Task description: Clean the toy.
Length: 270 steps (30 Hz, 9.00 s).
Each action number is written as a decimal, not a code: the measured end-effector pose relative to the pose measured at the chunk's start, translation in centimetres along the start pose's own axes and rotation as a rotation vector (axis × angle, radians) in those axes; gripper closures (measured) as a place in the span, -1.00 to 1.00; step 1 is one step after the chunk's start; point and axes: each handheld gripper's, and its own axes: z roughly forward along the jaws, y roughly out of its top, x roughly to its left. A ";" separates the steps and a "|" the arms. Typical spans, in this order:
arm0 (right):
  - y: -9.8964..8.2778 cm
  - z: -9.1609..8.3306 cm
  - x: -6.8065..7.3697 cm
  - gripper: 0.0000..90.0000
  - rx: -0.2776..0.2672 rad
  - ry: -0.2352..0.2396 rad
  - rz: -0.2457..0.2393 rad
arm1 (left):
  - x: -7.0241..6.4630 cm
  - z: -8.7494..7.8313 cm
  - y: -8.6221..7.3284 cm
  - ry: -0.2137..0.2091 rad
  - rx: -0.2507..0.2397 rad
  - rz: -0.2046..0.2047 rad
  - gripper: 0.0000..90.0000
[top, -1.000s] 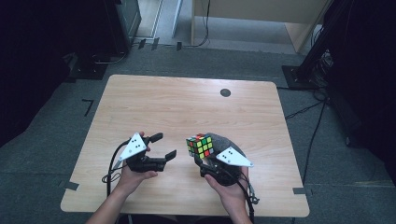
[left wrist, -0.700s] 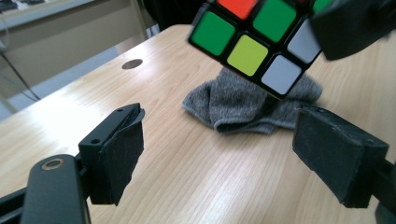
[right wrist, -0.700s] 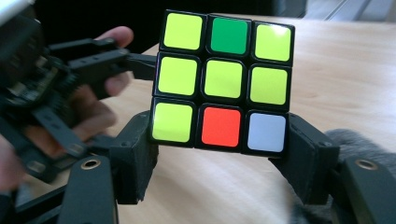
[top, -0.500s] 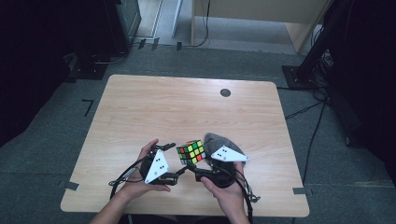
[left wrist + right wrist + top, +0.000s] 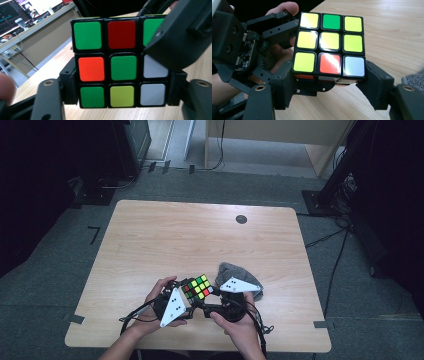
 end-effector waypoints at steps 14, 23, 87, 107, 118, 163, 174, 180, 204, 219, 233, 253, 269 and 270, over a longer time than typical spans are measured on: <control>-0.4 -1.9 -5.7 -0.49 -0.071 -0.250 -0.020 | 3.8 -0.8 -1.4 -0.020 0.007 -0.281 -0.26; -3.9 0.1 -9.7 0.41 0.030 -0.450 0.009 | 4.2 -1.2 -1.5 -0.040 -0.019 -0.324 -0.26; 0.0 -2.9 -0.8 0.65 -0.231 -0.019 -0.060 | 1.3 -0.4 0.7 -0.156 -0.004 -0.215 -0.25; 0.4 -2.9 0.3 0.65 -0.248 -0.055 -0.118 | 2.1 -1.1 0.7 -0.160 -0.055 -0.241 -0.25; -0.5 -2.6 -1.5 0.67 -0.214 0.004 -0.384 | 5.5 -3.1 0.6 -0.212 -0.167 -0.383 -0.25; -2.6 0.9 1.6 0.66 -0.273 0.009 -0.171 | 4.5 -2.3 1.0 -0.188 -0.264 -0.557 -0.25; -2.3 0.4 1.0 0.67 -0.299 -0.013 -0.089 | 4.8 -2.7 1.1 -0.182 -0.280 -0.555 -0.25; -2.3 1.0 2.4 0.66 -0.273 0.049 -0.122 | 4.5 -2.4 1.1 -0.197 -0.271 -0.548 -0.25; -1.7 -1.5 -4.4 -0.46 -0.108 -0.436 -0.242 | 5.6 -2.4 -0.4 -0.141 -0.196 -0.525 -0.25; -5.1 3.5 -6.7 0.32 0.140 -0.473 -0.269 | 4.4 -1.5 -0.3 -0.185 -0.132 -0.445 -0.25; -0.6 -4.1 -4.4 0.77 -0.241 -0.223 -0.058 | 2.8 -0.3 -0.6 -0.137 0.000 -0.279 -0.25; 0.4 -3.0 1.7 0.67 -0.239 -0.102 -0.166 | 0.7 -0.1 0.9 -0.111 0.052 -0.120 -0.25; -0.3 -0.3 2.5 -0.47 -0.106 -0.282 -0.128 | -0.9 0.6 1.6 -0.024 0.144 0.003 -0.25; -0.3 -0.3 2.5 -0.47 -0.101 -0.295 -0.136 | -0.9 0.6 1.6 -0.024 0.144 0.001 -0.25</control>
